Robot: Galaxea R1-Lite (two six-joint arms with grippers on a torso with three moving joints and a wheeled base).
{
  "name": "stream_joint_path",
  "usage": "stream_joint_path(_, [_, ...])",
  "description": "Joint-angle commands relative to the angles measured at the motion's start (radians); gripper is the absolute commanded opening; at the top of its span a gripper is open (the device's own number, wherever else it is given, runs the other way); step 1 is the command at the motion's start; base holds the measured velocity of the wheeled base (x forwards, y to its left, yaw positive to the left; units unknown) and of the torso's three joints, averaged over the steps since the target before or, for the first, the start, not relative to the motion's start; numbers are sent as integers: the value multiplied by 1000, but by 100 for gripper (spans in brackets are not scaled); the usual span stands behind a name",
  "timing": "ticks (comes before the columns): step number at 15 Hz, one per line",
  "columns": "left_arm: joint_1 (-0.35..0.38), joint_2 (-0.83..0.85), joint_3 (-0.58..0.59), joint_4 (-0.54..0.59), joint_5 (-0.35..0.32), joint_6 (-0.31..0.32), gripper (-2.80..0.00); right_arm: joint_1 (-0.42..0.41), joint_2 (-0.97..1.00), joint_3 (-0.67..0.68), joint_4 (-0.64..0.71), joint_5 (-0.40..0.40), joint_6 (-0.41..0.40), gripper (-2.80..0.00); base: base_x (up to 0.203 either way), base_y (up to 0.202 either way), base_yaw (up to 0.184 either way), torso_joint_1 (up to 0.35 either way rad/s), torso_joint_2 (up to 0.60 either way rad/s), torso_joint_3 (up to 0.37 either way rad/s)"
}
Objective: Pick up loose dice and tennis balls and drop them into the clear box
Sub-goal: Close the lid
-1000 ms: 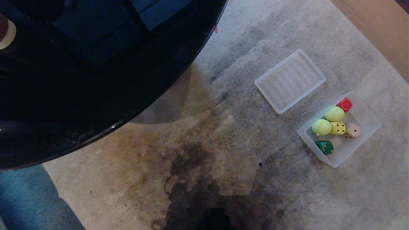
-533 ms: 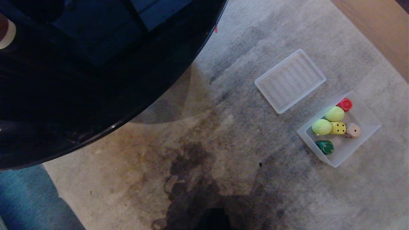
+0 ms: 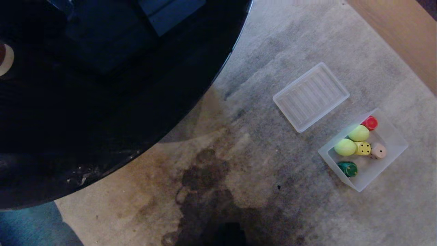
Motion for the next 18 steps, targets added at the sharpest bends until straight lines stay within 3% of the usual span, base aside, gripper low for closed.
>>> stream_joint_path(1, [0,0,0,0,0,1,-280,-1,1,0,1,0,0,-280,180,0,0,0,0,0])
stream_joint_path(9, [0,1,0,0,0,-1,-280,1,1,0,1,0,0,-280,32,0,0,1,1,-13])
stream_joint_path(18, [0,1,0,0,0,-2,-280,-1,1,0,1,0,0,-280,0,0,0,2,3,-194])
